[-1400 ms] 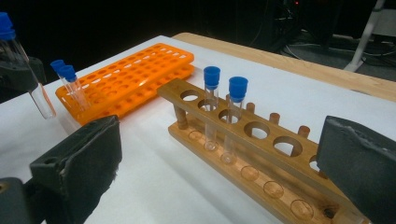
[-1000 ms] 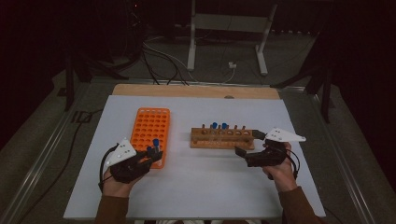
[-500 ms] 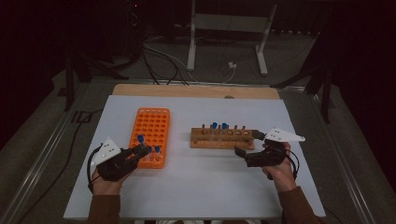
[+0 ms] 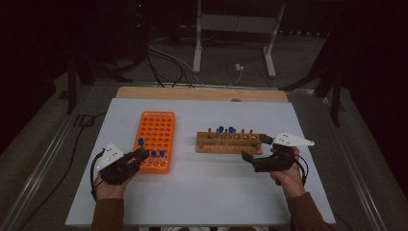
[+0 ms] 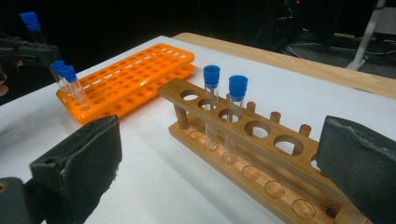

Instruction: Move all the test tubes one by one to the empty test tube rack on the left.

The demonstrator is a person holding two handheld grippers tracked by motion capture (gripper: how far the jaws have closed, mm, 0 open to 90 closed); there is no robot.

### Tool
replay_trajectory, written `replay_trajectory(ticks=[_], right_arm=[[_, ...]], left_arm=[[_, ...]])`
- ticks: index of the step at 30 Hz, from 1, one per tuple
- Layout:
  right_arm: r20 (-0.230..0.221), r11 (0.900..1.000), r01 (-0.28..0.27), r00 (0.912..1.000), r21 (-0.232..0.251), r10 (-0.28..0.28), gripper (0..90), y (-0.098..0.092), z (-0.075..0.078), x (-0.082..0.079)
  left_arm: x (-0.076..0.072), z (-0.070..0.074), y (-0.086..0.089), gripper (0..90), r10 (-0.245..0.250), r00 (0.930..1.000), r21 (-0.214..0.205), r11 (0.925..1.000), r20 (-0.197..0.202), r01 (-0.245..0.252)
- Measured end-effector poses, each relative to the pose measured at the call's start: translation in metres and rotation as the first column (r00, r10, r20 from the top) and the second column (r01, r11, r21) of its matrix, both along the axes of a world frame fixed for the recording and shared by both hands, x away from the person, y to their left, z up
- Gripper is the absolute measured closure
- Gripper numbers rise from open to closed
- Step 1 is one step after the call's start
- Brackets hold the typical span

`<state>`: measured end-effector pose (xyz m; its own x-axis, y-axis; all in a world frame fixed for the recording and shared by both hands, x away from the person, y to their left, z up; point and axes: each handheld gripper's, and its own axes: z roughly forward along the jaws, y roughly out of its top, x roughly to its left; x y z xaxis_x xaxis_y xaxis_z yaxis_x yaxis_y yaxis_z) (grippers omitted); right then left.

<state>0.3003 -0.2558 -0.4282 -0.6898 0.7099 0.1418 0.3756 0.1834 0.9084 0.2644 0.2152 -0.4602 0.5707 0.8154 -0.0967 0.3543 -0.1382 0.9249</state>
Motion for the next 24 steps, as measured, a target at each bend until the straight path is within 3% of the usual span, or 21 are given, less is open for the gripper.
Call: replay_trajectory(ticks=[6,17,20,24], right_arm=[[0.001,1.0,0.0,1.0,-0.001,0.0,0.5,0.0,0.0,0.0],[0.002,1.0,-0.005,1.0,-0.002,0.005,0.5,0.001,0.0,0.0],[0.003,1.0,-0.005,1.0,-0.002,0.005,0.5,0.001,0.0,0.0],[0.006,1.0,-0.005,1.0,0.003,0.005,0.5,0.0,0.0,-0.001]], left_arm=[[0.003,-0.007,-0.003,78.1,0.025,0.9996,0.025,0.9994,-0.013,-0.025],[0.006,-0.016,-0.007,78.1,0.025,0.9986,0.073,0.9971,-0.048,-0.021],[0.005,-0.019,-0.009,78.1,0.025,0.9968,0.102,0.9946,-0.077,-0.017],[0.005,-0.024,-0.013,78.3,0.037,0.9908,0.172,0.985,-0.13,-0.014]])
